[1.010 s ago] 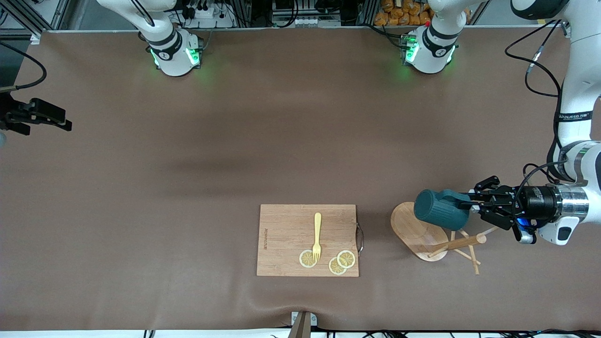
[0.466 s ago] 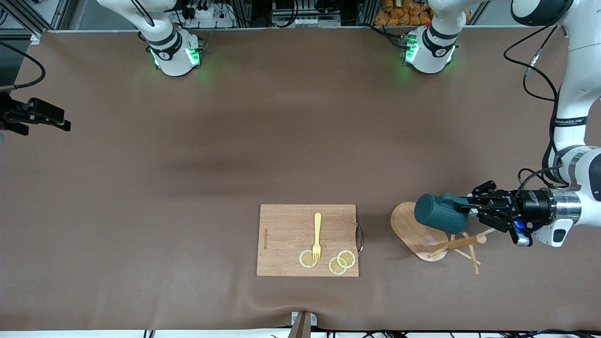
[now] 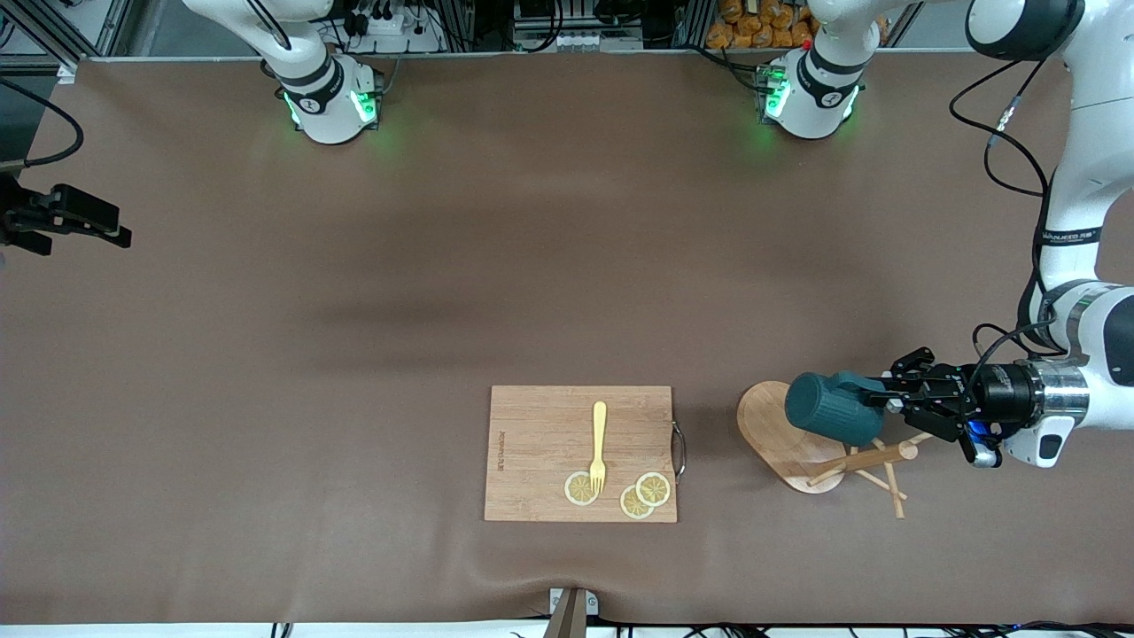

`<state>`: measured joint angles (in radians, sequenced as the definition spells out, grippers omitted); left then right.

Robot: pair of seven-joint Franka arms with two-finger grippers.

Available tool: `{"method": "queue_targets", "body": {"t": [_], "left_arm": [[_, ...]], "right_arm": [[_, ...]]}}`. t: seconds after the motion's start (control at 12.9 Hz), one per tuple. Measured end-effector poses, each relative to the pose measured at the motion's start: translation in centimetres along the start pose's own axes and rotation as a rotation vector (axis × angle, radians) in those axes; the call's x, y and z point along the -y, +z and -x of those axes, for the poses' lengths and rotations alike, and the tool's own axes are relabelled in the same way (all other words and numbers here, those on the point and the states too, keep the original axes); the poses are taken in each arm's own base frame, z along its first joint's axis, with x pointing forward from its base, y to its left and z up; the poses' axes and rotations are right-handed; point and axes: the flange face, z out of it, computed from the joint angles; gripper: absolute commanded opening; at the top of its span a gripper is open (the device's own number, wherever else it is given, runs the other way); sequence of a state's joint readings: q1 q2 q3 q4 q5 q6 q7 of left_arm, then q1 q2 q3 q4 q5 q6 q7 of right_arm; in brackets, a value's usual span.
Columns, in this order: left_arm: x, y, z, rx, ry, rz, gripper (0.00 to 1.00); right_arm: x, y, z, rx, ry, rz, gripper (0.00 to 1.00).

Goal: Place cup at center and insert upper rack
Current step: 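Hang the mug handle onto a mug tree peg with the left gripper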

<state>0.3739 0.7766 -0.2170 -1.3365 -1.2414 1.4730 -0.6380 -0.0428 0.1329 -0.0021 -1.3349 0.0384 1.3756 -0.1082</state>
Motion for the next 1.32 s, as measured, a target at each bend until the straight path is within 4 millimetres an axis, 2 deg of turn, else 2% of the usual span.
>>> {"method": "queue_targets", "body": {"t": [0.31, 1.01, 1.32], "left_arm": [[0.3, -0.2, -0.7, 0.003, -0.005, 0.004, 0.0], [1.0, -2.1, -1.9, 0.013, -0.017, 0.051, 0.0], [1.1, -2.2, -2.2, 0.019, -0.02, 0.057, 0.0]], "right_arm": [[-0.3, -0.8, 0.1, -0.017, 0.006, 0.002, 1.0], [-0.5, -1.0, 0.2, -0.023, 0.01, 0.003, 1.0], [-0.5, -1.1, 0.2, -0.025, 0.01, 0.003, 1.0]]}}
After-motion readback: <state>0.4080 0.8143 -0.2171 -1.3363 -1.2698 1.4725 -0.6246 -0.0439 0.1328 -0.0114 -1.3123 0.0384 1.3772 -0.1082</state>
